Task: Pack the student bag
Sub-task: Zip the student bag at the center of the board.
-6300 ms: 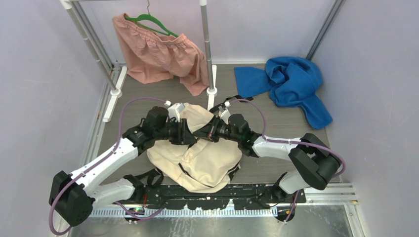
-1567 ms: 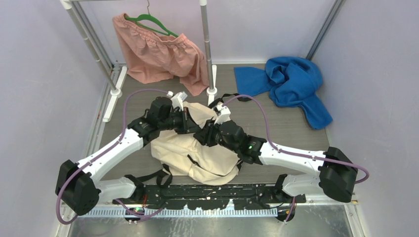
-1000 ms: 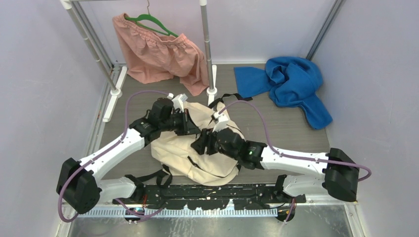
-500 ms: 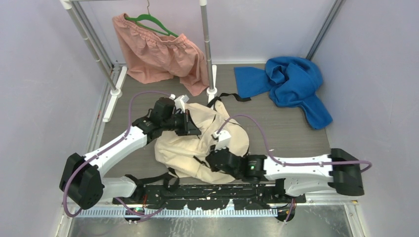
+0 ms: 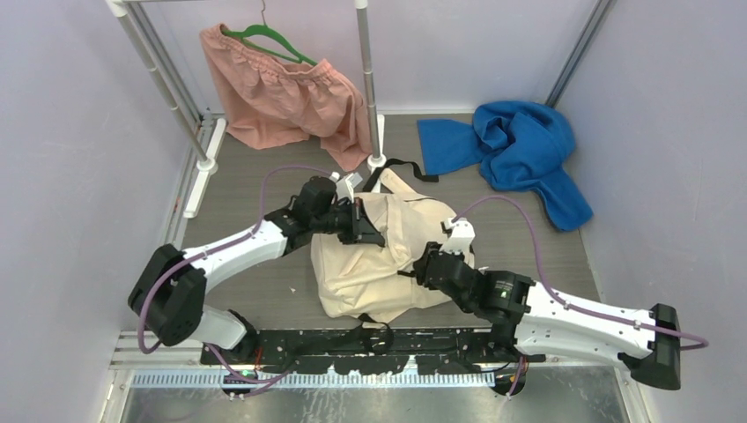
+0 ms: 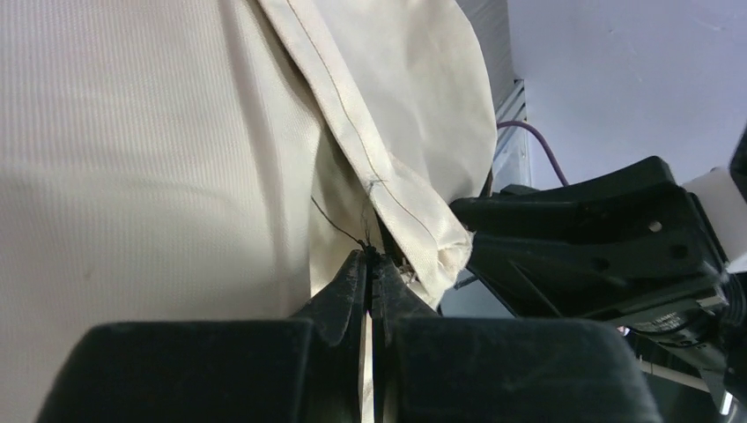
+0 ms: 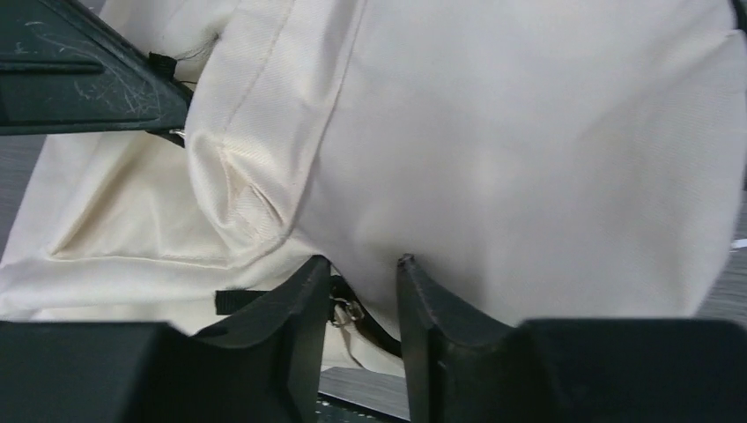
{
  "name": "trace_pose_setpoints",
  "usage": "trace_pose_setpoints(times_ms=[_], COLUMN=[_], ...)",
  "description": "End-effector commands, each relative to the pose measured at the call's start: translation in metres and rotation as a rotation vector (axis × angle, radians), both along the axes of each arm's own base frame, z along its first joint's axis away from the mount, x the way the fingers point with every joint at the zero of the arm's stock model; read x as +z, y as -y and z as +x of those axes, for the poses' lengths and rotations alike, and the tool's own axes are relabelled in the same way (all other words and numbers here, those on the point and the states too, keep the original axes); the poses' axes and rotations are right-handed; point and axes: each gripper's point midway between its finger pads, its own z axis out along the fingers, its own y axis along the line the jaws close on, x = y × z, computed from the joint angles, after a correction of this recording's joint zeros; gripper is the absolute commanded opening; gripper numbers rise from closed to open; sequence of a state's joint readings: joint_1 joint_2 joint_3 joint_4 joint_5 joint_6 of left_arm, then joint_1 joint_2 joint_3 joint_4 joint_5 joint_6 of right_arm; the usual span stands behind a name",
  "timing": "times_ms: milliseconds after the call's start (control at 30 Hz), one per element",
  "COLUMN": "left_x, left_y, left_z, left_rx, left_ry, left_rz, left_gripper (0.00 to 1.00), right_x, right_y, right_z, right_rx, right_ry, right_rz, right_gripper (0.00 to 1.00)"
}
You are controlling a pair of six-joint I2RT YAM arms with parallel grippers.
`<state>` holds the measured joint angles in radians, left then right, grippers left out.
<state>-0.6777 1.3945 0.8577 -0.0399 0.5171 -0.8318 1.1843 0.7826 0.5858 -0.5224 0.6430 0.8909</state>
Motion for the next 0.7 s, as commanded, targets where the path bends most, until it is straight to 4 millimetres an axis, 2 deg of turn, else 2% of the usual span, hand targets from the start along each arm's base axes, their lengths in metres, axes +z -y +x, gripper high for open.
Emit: trace_pose_setpoints(times_ms=[0, 67, 200, 300, 400, 533, 600, 667], left_x=[0.02, 0.019, 0.026, 0.03, 0.033, 0.031, 0.028, 0.025], left_y=[0.018, 0.019, 0.021, 0.025, 0.029, 0.032, 0.033, 0.034], left_z=[0.026, 0.03, 0.038, 0.042, 0.046, 0.047, 0.046, 0.045], left_rx=[0.052, 0.068, 0.089, 0.091, 0.087, 0.077, 0.069, 0.065], left_ry=[0.046, 0.048, 0.064, 0.068, 0.067, 0.059, 0.051, 0.045], left_rz=[-0.091, -0.089, -0.094, -0.102, -0.109, -0.109, -0.107, -0.103], left_gripper=[0.0, 0.0, 0.0, 0.0, 0.0, 0.0, 0.0, 0.0], right_x=[0.034, 0.051, 0.071, 0.073, 0.062, 0.045, 0.038, 0.036], right_y=[0.009, -0.007, -0.031, -0.051, -0.061, -0.059, -0.051, -0.046], right_z=[0.011, 0.012, 0.02, 0.028, 0.035, 0.04, 0.042, 0.042], right_rx=[-0.029, 0.009, 0.023, 0.034, 0.023, -0.015, -0.044, -0.061], right_ry=[0.08, 0.096, 0.108, 0.104, 0.087, 0.069, 0.066, 0.061], right_rz=[0.057, 0.124, 0.15, 0.13, 0.078, 0.003, -0.044, -0.063], right_gripper=[0.46, 0.52, 0.53, 0.53, 0.53, 0.47, 0.4, 0.26])
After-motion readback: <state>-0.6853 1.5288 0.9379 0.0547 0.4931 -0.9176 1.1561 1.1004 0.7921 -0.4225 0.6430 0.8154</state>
